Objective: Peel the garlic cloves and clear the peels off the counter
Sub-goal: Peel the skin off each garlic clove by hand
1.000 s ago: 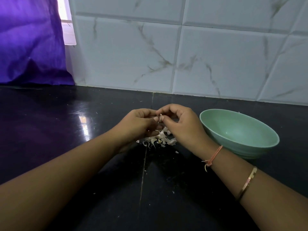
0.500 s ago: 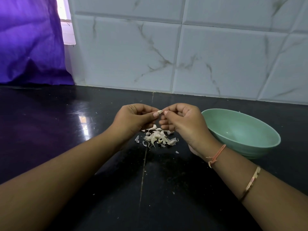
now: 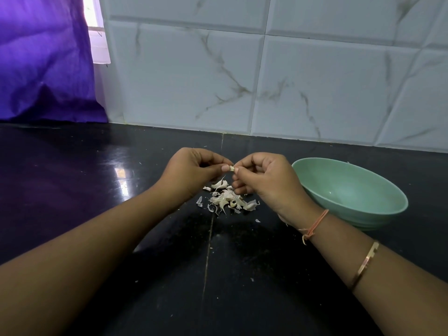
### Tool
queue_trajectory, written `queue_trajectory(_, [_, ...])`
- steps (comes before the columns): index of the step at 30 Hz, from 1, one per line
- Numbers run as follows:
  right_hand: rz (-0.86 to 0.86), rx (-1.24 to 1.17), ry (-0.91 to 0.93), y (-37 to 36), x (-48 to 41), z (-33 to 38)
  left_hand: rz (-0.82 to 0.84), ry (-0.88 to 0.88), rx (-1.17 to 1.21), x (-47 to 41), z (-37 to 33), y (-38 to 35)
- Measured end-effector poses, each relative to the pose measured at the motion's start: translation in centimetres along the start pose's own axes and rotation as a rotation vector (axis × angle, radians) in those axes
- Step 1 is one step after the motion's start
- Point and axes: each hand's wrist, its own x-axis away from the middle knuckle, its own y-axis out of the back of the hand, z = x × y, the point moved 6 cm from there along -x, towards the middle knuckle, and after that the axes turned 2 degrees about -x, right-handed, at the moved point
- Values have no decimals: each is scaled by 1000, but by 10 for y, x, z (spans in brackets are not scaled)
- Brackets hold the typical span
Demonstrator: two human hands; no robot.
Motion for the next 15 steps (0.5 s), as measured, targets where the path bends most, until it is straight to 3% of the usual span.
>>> queue_trajectory(8, [-56, 172, 75, 2, 1, 6, 32, -31, -56, 0, -5, 0])
queue_trajectory(12, [-64, 98, 39, 2, 1, 5, 74, -14, 18, 0, -2, -3])
queue_trajectory(15, [-55, -89, -32, 1, 1, 1, 89, 47, 174, -1, 2, -5])
